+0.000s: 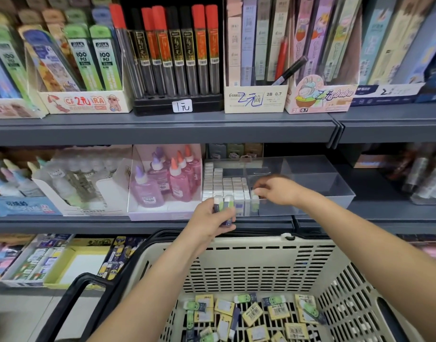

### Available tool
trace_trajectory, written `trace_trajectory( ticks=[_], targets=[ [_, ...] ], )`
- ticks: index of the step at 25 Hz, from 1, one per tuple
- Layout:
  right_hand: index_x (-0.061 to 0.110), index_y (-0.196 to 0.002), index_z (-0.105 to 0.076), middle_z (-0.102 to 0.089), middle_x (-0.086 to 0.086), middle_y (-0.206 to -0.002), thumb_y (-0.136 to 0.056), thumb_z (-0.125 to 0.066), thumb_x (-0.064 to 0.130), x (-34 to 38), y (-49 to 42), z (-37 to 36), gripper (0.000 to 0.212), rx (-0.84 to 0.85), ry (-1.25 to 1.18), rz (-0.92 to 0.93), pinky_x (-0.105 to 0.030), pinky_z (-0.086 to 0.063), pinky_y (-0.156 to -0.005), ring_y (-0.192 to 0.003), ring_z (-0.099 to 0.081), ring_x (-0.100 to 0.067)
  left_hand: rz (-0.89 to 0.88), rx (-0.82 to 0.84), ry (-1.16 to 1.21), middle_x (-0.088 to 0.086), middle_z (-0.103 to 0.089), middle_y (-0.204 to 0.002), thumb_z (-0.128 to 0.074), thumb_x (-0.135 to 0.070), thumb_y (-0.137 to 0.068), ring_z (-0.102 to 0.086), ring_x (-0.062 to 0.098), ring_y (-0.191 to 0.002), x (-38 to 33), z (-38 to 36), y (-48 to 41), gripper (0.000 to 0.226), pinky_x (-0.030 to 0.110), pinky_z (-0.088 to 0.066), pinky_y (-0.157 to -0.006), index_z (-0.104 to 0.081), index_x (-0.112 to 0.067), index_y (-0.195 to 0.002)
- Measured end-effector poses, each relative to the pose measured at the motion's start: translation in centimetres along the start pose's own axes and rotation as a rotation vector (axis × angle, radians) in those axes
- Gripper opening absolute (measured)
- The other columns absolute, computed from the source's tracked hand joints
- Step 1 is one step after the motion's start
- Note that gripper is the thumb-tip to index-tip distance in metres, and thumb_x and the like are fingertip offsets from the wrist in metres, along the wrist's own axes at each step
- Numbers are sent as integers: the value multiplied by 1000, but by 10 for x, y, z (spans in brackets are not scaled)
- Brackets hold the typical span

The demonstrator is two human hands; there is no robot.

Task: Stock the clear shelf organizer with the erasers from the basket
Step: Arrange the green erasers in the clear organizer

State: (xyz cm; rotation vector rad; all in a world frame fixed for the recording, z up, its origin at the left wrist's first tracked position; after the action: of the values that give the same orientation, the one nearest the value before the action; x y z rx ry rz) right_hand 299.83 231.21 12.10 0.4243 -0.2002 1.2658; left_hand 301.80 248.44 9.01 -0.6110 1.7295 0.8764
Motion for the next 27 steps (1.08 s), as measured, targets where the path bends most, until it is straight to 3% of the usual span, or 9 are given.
trace_trajectory(
  ticks=[5, 8, 11, 13, 17, 20, 23, 25, 27],
  targets=[
    [15, -126, -56, -58, -7, -129, -99, -38, 34, 4, 11, 2, 38, -38, 34, 38, -29, -39, -93, -116, -53, -24, -4, 22, 34, 3, -72, -83, -63, -9, -85, -68, 9, -72, 2, -6, -4, 3, 24, -55, -60, -61, -10, -88],
    [16, -107, -68, -70, -5, -103, -95, -46, 34, 20, 34, 26, 31, -325, -96, 136, -29, -45, -78, -92, -62, -19, 1, 25, 25, 4, -64, -80, -62, -9, -86, -65, 10, -69, 3, -15, -5, 4, 22, -54, -58, -58, -9, -85],
    [17, -94, -69, -69, 6, -82, -92, -55, 28, 37, 49, 17, 19, -215, -310, 244, -19, -47, -71, -72, -62, -3, -18, 62, -24, -1, -61, -73, -60, -8, -88, -62, 4, -60, 2, -28, -4, 7, 19, -53, -58, -59, -12, -83],
    [19, -91, -67, -69, 6, -78, -90, -58, 20, 37, 52, 15, 9, -147, -412, 236, -18, -51, -71, -69, -66, -6, -36, 68, -45, -2, -62, -74, -60, -9, -89, -62, 2, -61, 0, -34, -3, 6, 18, -53, -59, -59, -12, -83],
    [25, -85, -62, -72, -3, -83, -90, -59, 17, 11, 45, 49, 10, -317, -583, 116, -23, -55, -68, -74, -69, -13, -8, -5, 6, 2, -57, -80, -49, -1, -90, -55, 11, -69, -6, -24, -6, 11, 21, -49, -62, -59, -6, -91],
    [23, -94, -64, -71, -3, -93, -89, -59, 19, -4, 28, 60, 9, -421, -416, 16, -29, -52, -80, -87, -66, -18, 2, -10, 52, 3, -56, -82, -41, 5, -89, -55, 13, -72, -8, -16, -3, 22, 24, -50, -66, -59, -8, -89],
    [23, -103, -64, -69, 2, -104, -90, -57, 23, -7, 7, 43, 14, -340, -256, -59, -23, -44, -90, -97, -62, -18, -66, 3, -42, 2, -62, -93, -51, 0, -91, -61, 11, -80, -10, -12, 1, 14, 23, -55, -72, -57, -10, -100],
    [21, -106, -64, -67, 0, -111, -92, -54, 24, -6, -1, 28, 17, -265, -196, -42, -29, -40, -100, -102, -60, -20, -114, 1, -84, 1, -66, -95, -55, -5, -91, -63, 8, -83, -12, -8, 1, 17, 21, -54, -72, -56, -12, -107],
    [19, -111, -62, -64, -2, -116, -95, -48, 26, -3, -6, 11, 22, -146, -132, 16, -27, -43, -92, -101, -58, -19, -139, -12, -122, 2, -67, -99, -51, -4, -93, -62, 7, -85, -14, -4, -1, 19, 18, -53, -71, -55, -6, -111]
  ],
)
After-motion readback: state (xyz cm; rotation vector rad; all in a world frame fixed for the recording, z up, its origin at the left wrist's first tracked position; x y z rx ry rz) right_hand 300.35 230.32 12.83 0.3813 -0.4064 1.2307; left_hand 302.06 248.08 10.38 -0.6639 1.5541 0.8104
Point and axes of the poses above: each hand's wrist, its own y-axis away from the middle knuckle, its own z-axis out of the back of the hand, x = y × z, the point moved 8 cm from there along -y, towards the middle knuckle
